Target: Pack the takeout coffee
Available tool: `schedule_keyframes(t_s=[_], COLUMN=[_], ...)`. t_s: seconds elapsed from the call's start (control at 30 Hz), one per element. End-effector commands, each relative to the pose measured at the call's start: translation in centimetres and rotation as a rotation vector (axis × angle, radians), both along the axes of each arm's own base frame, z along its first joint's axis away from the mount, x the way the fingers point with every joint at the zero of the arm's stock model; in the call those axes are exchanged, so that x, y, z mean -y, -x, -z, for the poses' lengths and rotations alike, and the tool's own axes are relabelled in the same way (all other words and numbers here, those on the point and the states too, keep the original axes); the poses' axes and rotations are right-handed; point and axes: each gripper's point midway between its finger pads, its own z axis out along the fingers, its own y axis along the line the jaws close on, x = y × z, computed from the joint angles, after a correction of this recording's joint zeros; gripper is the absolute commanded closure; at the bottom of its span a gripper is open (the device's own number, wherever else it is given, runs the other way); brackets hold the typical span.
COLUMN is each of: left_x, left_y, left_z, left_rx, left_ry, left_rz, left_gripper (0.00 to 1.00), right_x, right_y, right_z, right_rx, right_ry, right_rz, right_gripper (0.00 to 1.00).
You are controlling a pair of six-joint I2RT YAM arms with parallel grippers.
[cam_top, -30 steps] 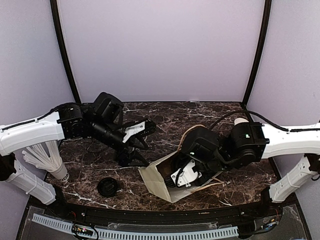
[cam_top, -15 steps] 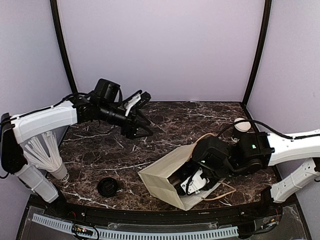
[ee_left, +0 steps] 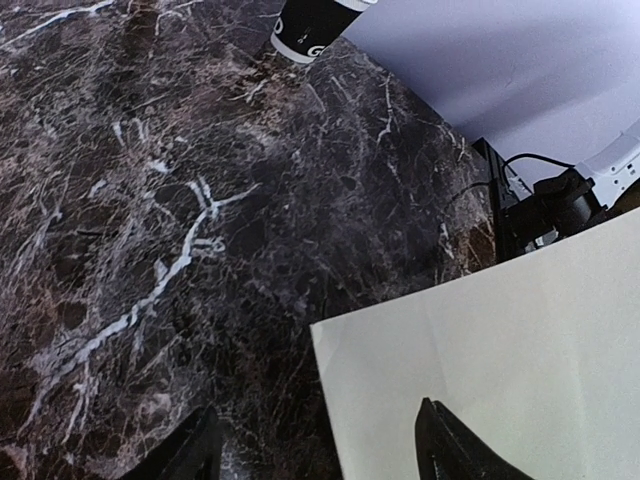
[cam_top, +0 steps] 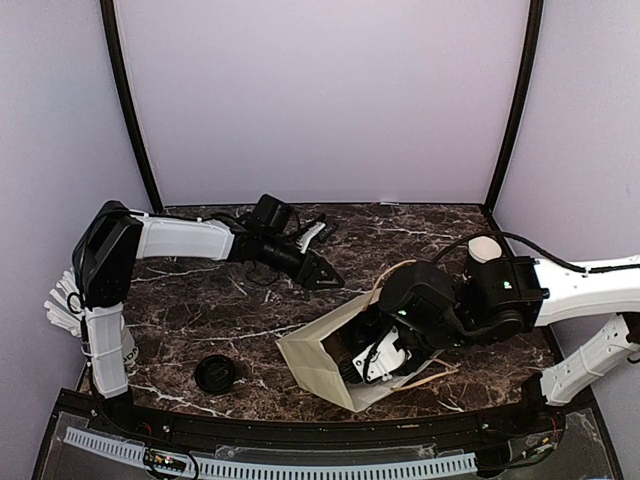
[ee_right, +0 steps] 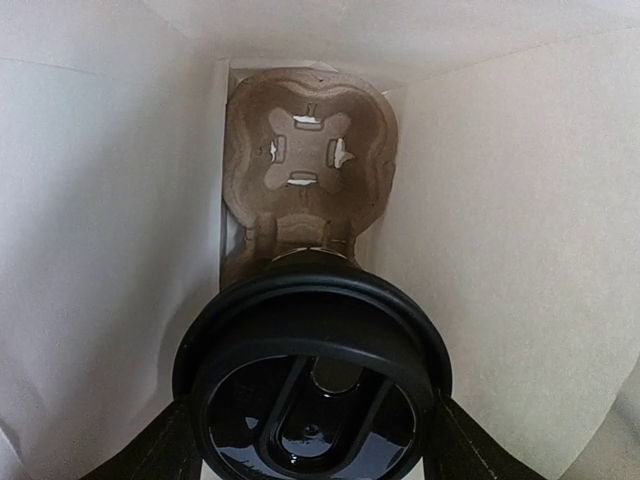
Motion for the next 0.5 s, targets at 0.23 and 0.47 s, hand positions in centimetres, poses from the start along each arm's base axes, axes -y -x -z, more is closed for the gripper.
schedule_keyframes(t_s=[0.23, 0.47], left_x=[3.0, -1.9], left_y=[1.9, -2.4], left_z=[-0.1, -7.1], left_rx=[-0.033, 0.268], left_ry=[0.079, -0.142], left_rz=[0.078, -0.193], left_gripper=[0.32, 0.33], right_x=[-0.1, -0.2], right_y=[-0.4, -0.9], right_z=[-1.2, -1.4], right_rx=[-0.022, -0.041], right_ry=[-0.077, -0.084], right_rz=[0.017, 0.02], right_gripper=[0.94, 0.94])
